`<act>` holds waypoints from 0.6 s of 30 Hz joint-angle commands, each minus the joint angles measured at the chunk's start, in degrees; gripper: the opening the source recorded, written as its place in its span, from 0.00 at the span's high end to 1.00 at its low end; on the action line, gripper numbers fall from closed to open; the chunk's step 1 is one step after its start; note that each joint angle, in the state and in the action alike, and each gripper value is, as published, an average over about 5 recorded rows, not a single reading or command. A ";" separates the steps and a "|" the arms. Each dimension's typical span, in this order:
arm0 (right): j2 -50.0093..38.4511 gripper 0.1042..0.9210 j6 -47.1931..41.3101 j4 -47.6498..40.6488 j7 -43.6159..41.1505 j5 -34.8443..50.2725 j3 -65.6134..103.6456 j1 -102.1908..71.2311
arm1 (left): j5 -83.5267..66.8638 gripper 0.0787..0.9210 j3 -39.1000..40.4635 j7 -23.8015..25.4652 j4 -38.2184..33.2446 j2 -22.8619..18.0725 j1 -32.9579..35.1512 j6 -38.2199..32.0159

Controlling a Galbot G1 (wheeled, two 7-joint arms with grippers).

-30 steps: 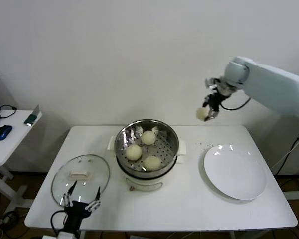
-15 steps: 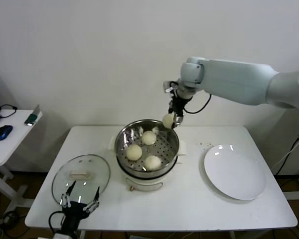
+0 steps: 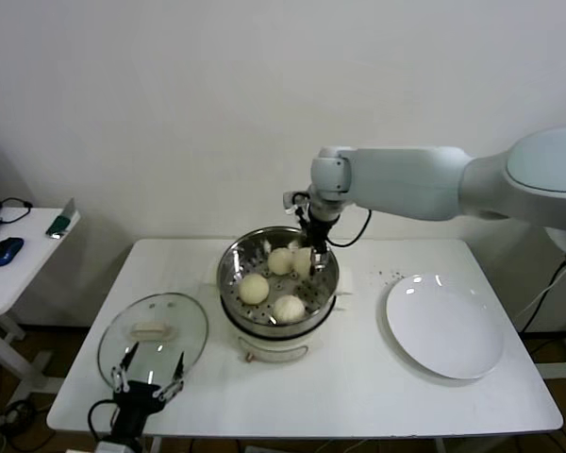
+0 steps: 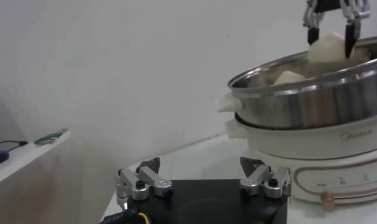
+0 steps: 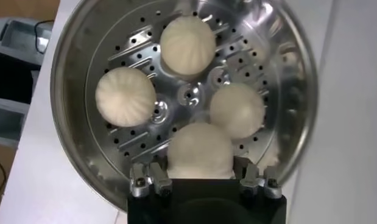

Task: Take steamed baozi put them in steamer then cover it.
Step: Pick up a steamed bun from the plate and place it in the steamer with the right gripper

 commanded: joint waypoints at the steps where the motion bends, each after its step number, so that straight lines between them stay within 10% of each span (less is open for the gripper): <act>1: 1.55 0.29 -0.38 0.10 0.94 -0.70 -1.31 -3.46 | -0.34 0.12 -0.17 0.07 0.21 0.15 -0.27 0.07; 18: 1.16 0.13 -0.58 -1.34 0.84 -2.43 0.53 -4.12 | -0.50 0.12 -0.80 -0.02 0.98 0.53 -0.84 -0.07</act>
